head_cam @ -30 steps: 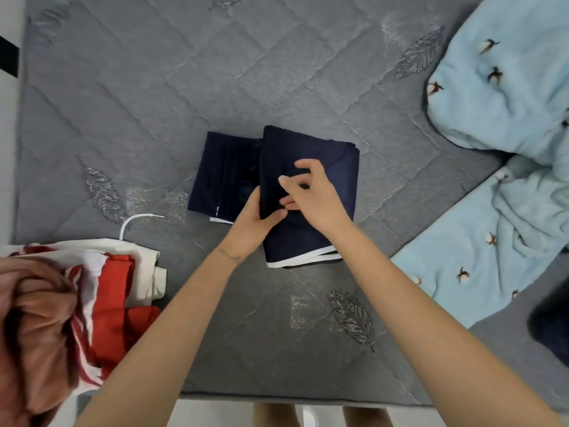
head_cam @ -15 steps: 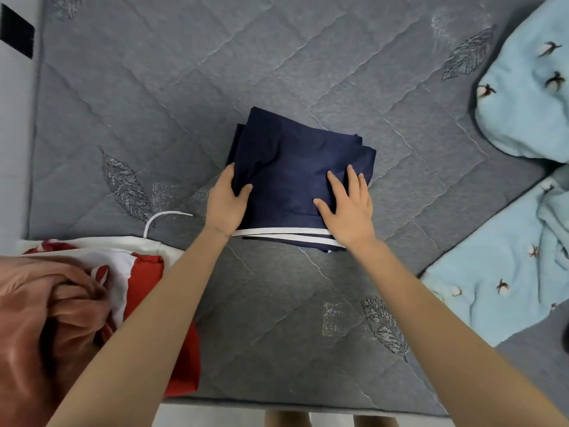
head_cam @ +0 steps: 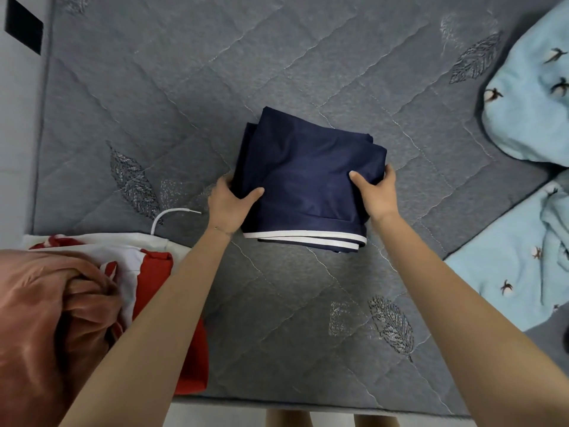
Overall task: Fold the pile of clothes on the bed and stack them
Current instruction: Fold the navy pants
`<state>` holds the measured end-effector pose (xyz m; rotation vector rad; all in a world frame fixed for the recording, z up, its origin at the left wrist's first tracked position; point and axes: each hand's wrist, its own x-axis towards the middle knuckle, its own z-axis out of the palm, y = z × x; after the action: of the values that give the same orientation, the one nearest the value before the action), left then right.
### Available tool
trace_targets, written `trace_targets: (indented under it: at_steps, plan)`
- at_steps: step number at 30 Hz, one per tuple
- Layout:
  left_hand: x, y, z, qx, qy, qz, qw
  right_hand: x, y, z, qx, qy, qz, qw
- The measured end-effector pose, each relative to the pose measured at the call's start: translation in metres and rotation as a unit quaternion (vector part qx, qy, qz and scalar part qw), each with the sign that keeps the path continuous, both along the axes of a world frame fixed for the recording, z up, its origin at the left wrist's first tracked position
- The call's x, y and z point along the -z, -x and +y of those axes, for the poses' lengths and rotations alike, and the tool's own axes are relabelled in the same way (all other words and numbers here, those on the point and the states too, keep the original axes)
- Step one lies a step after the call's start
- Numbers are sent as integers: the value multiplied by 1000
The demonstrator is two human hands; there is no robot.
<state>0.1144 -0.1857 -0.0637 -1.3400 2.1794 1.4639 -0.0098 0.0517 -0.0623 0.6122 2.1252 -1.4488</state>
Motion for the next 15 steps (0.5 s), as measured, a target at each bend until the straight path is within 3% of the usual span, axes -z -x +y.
trace_targets:
  at_steps: [3,6,9,11,13,15]
  plan:
    - [-2,3,-2,7,-72,7,997,-4,3,0,38,9,-51,998]
    - [-9,10,-5,40,-75,36,996,-18,-7,8,60,50,-62,995]
    - [-13,23,-6,150,87,26,985,-27,-35,25,83,100,-117,985]
    - [-23,31,1,209,188,21,959,-30,-62,34,77,132,-220,964]
    - [-37,34,12,260,246,41,933,-34,-87,40,62,157,-303,938]
    - [-41,27,22,287,298,59,908,-39,-103,43,58,157,-317,934]
